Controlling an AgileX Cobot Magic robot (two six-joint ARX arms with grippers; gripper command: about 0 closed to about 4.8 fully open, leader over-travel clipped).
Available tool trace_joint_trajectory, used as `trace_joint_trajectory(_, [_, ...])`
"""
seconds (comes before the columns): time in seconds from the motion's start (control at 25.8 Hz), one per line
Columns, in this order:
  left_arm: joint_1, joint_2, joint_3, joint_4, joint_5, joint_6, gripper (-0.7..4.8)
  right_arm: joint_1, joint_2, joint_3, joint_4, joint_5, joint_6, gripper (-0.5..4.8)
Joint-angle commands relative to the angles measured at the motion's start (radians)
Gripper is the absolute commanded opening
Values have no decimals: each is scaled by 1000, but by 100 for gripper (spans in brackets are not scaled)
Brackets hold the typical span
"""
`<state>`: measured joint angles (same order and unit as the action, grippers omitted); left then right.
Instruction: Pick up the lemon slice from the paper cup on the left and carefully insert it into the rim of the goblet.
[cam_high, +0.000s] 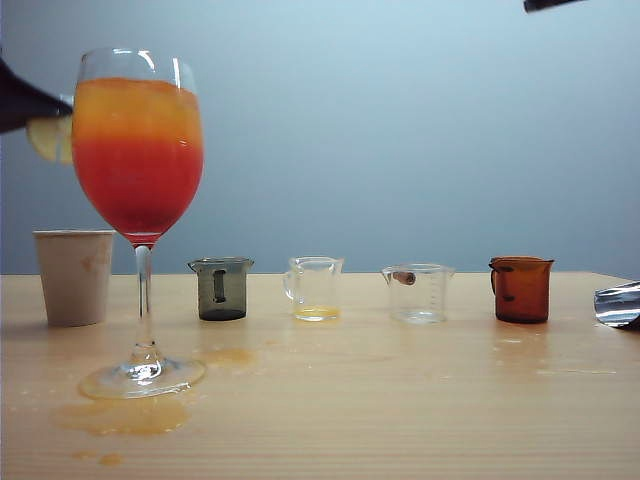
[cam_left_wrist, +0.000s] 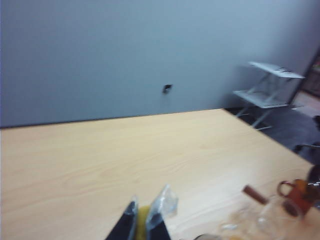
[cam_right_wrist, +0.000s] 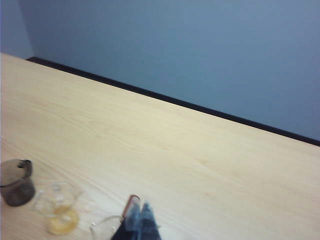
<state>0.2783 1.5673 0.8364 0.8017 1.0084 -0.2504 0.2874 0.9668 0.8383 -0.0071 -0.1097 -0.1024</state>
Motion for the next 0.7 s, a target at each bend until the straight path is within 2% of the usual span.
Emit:
trace_joint_trajectory(0.04, [-9, -55, 5, 15, 72, -81, -5, 31, 0, 52, -77, -8, 51, -5])
trace_joint_trajectory(0.15, [-50, -121, 5, 10, 69, -109, -5, 95, 0, 77, -102, -14, 55, -5])
trace_joint_trajectory(0.27, [-93, -202, 5, -51, 62, -108, -5, 153, -2, 98, -163, 6, 74, -5])
trace_joint_trajectory(0.35, [-109, -276, 5, -143, 70, -97, -5, 174, -13, 107, -199, 2, 105, -5])
trace_joint_trajectory(0.43, [-109, -375, 3, -299, 82, -93, -5, 194, -45, 107, -207, 3, 111, -5])
trace_joint_trajectory(0.5, [-109, -425, 3, -400, 133, -50, -5, 196, -58, 108, -209, -2, 134, -5])
trace_joint_trajectory(0.54, [-118, -457, 3, -495, 137, -2, -5, 196, -60, 116, -236, -25, 167, -5])
trace_joint_trajectory(0.62, [-143, -499, 3, -653, 132, 109, -5, 199, -60, 129, -305, -49, 173, -5])
trace_joint_trajectory(0.7, [-177, -533, 3, -747, 103, 172, -5, 232, -62, 129, -325, -46, 174, -5])
